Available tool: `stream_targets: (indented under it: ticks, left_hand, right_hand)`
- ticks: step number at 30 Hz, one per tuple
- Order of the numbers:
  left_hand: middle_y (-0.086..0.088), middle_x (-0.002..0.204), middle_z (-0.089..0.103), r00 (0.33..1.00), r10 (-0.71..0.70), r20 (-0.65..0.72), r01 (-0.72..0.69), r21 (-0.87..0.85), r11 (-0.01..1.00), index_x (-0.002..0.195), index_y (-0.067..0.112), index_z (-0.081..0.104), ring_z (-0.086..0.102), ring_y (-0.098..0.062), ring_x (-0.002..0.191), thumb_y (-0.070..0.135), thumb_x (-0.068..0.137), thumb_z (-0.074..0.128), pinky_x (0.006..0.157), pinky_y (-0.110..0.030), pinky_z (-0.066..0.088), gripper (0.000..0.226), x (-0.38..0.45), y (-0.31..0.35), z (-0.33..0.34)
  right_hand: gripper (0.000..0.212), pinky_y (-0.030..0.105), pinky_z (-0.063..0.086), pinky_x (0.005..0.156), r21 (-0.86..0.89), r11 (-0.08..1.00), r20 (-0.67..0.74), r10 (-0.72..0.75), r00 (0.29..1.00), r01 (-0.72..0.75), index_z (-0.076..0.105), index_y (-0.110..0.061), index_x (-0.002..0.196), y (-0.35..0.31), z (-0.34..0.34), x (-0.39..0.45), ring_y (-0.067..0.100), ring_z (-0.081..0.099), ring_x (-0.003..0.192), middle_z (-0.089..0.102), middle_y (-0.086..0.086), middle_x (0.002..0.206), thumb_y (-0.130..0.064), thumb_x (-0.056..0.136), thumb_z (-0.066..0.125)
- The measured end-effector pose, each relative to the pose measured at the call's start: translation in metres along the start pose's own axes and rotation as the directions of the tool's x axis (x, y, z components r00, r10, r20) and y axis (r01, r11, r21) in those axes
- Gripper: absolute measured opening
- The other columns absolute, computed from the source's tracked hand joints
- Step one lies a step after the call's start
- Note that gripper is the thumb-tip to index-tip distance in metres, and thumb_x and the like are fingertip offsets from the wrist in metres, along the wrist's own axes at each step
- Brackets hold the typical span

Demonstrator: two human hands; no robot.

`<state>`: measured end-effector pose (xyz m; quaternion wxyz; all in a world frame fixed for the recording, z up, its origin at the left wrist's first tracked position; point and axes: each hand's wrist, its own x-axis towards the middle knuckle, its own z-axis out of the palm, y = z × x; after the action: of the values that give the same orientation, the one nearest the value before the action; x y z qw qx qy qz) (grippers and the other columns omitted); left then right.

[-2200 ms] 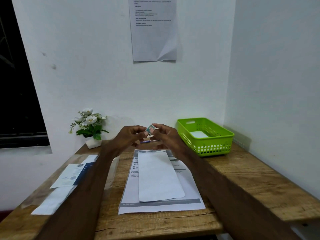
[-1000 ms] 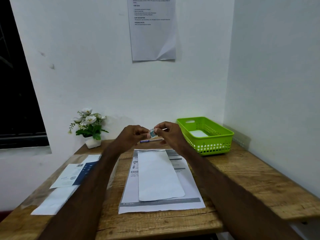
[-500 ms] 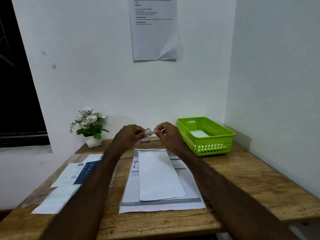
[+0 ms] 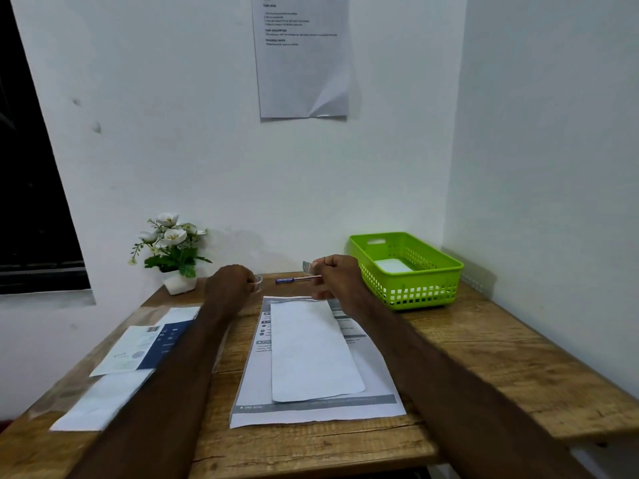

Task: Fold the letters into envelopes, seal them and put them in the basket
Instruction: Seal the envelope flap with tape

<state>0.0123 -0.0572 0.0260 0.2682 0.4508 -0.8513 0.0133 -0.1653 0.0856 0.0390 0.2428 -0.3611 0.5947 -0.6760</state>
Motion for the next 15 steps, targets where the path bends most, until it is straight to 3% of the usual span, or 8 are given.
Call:
stream_targets:
  ticks: [4,7,9,12,15]
  left_hand:
    - [-0.001,0.108,0.076,0.997,-0.002,0.075,-0.004,0.075,0.997,0.106,0.026,0.079,0.068,-0.020,0.098,0.041,0.095,0.064,0.072,-0.029,0.045,0.024,-0.001,-0.003,0.008]
    - [-0.003,0.119,0.070,1.000,0.008,-0.006,-0.008,0.074,0.997,0.117,0.024,0.073,0.063,-0.024,0.111,0.037,0.096,0.063,0.085,-0.035,0.048,0.027,-0.002,0.009,0.005]
    - [-0.003,0.114,0.070,0.999,0.023,-0.036,-0.022,0.031,0.999,0.111,0.023,0.071,0.062,-0.024,0.107,0.037,0.094,0.063,0.082,-0.035,0.047,0.023,-0.003,0.024,0.004]
    - [-0.004,0.109,0.072,0.994,0.061,0.095,-0.067,0.059,0.996,0.103,0.021,0.071,0.065,-0.023,0.101,0.043,0.091,0.065,0.078,-0.032,0.047,0.026,-0.005,0.045,0.012]
    - [-0.007,0.120,0.068,0.981,0.036,0.190,-0.070,0.175,0.982,0.114,0.017,0.068,0.064,-0.027,0.112,0.048,0.089,0.062,0.087,-0.036,0.050,0.040,-0.006,0.057,0.022]
  right_hand:
    - [0.005,0.033,0.058,0.046,0.053,0.988,0.018,0.146,0.989,-0.146,0.068,-0.002,0.093,0.005,0.001,-0.001,0.015,0.061,0.055,0.062,0.009,0.076,0.001,0.089,0.065]
    - [0.012,0.031,0.055,0.044,0.031,0.968,0.038,0.247,0.968,-0.248,0.065,0.001,0.102,0.010,0.005,-0.002,0.015,0.061,0.053,0.059,0.008,0.071,0.002,0.090,0.064]
    - [0.015,0.031,0.055,0.043,0.002,0.955,0.034,0.295,0.955,-0.295,0.064,0.000,0.105,0.014,0.009,-0.003,0.016,0.062,0.057,0.059,0.009,0.076,0.000,0.091,0.066]
    - [0.034,0.031,0.055,0.043,-0.008,0.946,0.020,0.323,0.946,-0.323,0.060,-0.001,0.123,0.022,0.015,-0.002,0.018,0.063,0.060,0.060,0.010,0.091,-0.002,0.089,0.065]
    - [0.038,0.030,0.054,0.042,-0.017,0.942,0.021,0.335,0.942,-0.335,0.057,0.000,0.128,0.025,0.016,-0.004,0.018,0.061,0.060,0.058,0.009,0.090,-0.004,0.091,0.060]
